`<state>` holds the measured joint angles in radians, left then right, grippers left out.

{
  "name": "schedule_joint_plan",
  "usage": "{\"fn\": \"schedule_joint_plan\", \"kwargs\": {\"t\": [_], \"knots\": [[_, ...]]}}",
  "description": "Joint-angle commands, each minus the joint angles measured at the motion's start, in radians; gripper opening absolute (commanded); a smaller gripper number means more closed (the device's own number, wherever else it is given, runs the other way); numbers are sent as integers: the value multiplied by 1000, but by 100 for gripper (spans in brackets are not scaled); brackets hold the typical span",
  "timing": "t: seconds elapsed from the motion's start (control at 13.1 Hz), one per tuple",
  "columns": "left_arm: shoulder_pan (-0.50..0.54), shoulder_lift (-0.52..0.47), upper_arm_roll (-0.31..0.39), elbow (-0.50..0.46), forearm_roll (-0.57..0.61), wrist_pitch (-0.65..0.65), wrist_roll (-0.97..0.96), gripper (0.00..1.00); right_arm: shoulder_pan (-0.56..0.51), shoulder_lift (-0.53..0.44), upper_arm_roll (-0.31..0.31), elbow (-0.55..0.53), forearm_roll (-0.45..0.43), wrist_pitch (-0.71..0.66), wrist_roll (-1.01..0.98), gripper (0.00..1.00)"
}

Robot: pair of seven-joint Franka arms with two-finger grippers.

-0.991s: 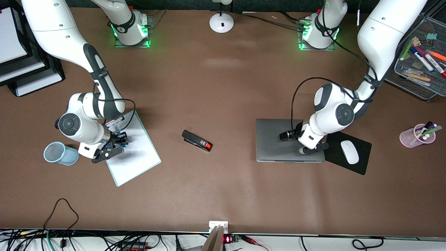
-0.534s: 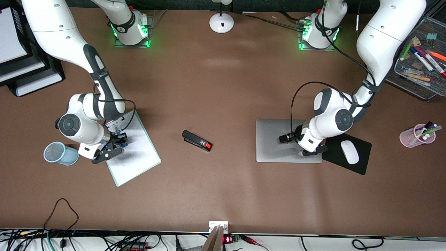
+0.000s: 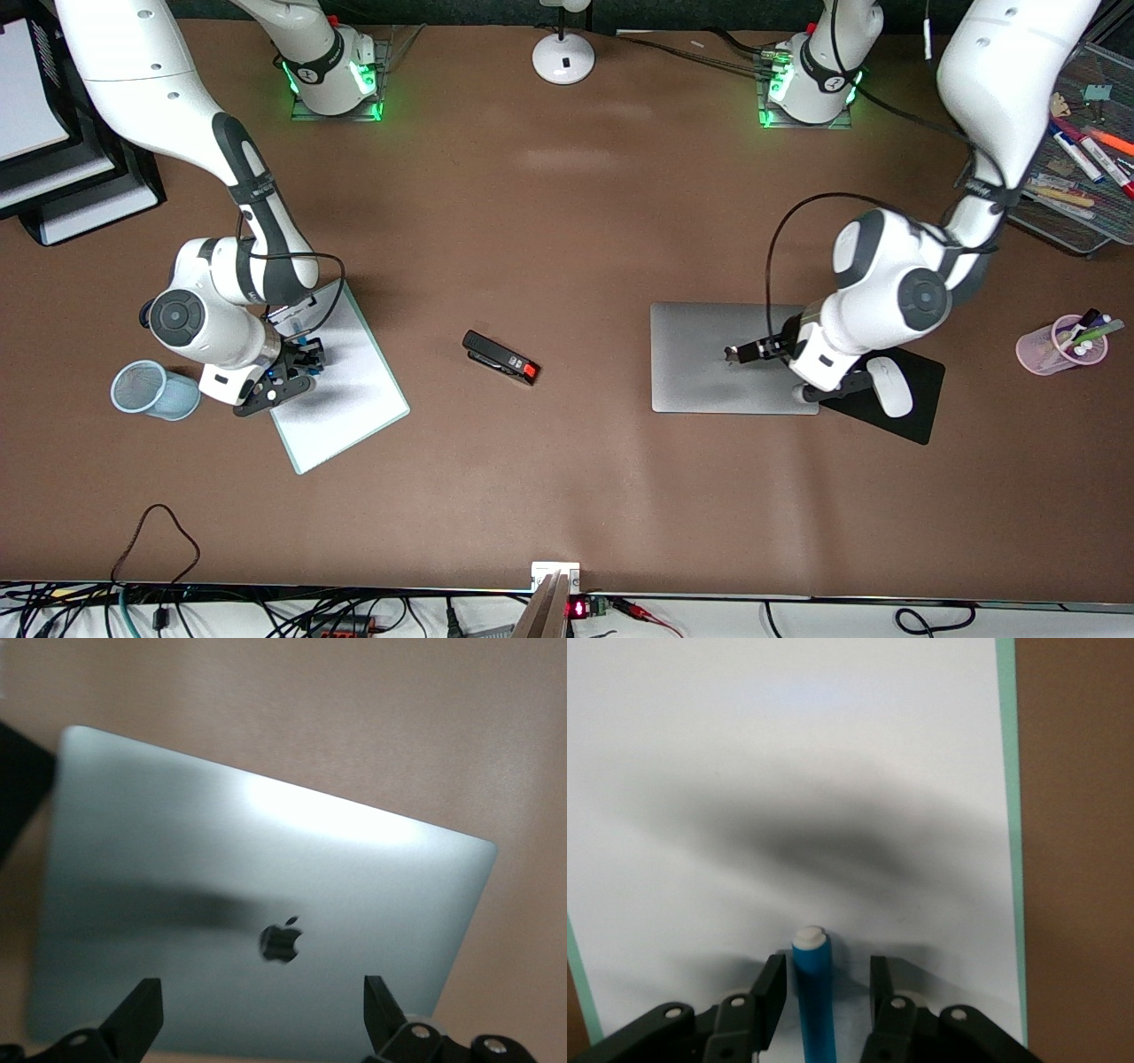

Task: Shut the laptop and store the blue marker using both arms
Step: 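Lift the blue marker with the right gripper while the left gripper withdraws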

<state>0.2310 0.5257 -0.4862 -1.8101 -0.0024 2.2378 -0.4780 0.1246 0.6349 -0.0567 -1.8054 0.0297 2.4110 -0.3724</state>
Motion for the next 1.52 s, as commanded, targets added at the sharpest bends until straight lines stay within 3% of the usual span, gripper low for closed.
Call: {"fn": "schedule_joint_plan", "kwargs": {"t": [0.0, 0.23, 0.46, 0.99, 1.45], "knots": [[14, -59, 1, 20, 15, -85, -2, 100, 1, 11, 3, 15, 16, 2, -6, 41], [31, -84, 9, 89, 36, -183, 1, 100, 1, 11, 5, 15, 18, 2, -5, 35], [34, -87, 2, 201, 129, -364, 1, 100, 1, 12, 5, 15, 18, 2, -5, 30], [36, -148, 3, 437, 191, -732, 105, 100, 1, 28, 9, 23, 65, 2, -11, 16], [68, -344, -6, 419, 156, -785, 300, 100, -5, 3, 8, 92, 67, -21, -19, 6]]}}
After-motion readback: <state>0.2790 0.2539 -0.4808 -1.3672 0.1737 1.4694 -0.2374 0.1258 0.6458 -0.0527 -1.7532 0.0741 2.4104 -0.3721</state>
